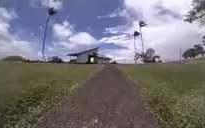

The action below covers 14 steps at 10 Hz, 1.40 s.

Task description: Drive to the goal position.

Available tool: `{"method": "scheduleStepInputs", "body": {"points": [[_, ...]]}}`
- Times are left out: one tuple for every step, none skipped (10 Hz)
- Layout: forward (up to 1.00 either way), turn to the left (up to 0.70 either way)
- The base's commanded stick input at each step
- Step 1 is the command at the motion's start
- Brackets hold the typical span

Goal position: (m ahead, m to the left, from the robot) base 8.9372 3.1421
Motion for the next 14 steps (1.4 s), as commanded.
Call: {"method": "scheduleStepInputs", "body": {"points": [[0.7, 0.0], [0.7, 0.0], [0.7, 0.0], [0.7, 0.0], [0.7, -0.03], [0.7, -0.13], [0.7, -0.21], [0.7, -0.2], [0.7, -0.11], [0.7, -0.03], [0.7, 0.0], [0.7, 0.0], [0.7, 0.0], [0.7, 0.0]]}}
